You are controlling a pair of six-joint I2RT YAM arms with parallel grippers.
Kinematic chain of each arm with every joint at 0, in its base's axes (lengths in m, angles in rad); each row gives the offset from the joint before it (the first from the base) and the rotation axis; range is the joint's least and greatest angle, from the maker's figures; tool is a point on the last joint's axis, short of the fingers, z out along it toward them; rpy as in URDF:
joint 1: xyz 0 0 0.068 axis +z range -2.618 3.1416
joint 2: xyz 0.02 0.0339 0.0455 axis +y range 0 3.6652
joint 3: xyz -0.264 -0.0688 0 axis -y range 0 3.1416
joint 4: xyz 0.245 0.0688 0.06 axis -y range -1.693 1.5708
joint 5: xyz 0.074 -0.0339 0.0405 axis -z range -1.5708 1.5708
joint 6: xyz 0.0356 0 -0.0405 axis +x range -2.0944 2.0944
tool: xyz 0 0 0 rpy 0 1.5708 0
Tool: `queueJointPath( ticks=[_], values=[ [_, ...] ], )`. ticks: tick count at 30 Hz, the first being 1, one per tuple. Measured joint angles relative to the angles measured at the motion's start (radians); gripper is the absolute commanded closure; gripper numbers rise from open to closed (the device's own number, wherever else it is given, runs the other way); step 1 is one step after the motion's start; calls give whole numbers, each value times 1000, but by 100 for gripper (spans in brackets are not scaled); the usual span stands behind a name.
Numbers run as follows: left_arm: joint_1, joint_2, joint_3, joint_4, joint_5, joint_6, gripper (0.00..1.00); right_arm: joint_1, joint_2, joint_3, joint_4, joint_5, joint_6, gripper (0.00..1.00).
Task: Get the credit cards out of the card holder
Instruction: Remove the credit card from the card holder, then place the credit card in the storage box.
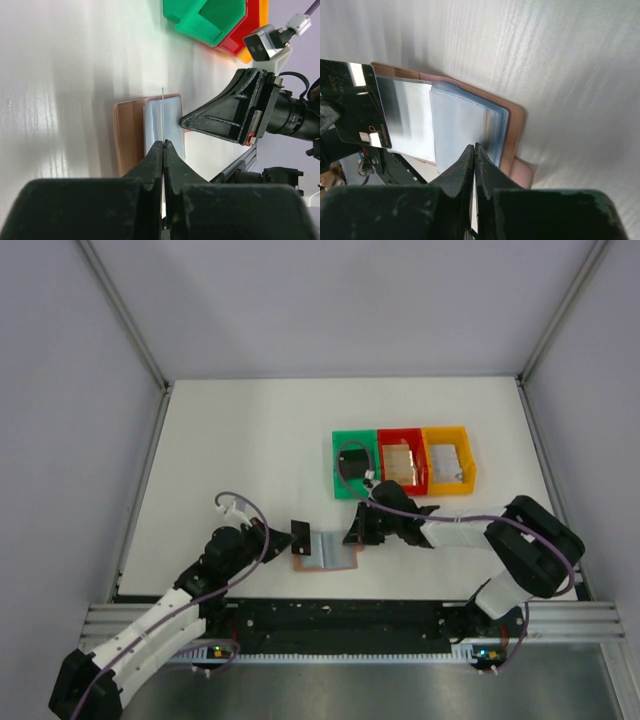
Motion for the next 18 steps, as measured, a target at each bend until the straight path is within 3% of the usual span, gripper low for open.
queueJointPath(
  ticks=[5, 12, 15, 18],
  values=[
    [1, -47, 0, -76, -2, 50, 100, -6, -95, -1, -97, 27, -63, 80],
    [1, -36, 33, -107, 66, 171, 100, -11, -339, 29, -157, -32, -226, 36],
    [1, -8, 88, -101, 140, 238, 100, -11, -372, 82, -172, -97, -319, 27],
    [1, 24, 145, -66, 221, 301, 100, -11, -381, 128, -195, -169, -418, 27]
  ],
)
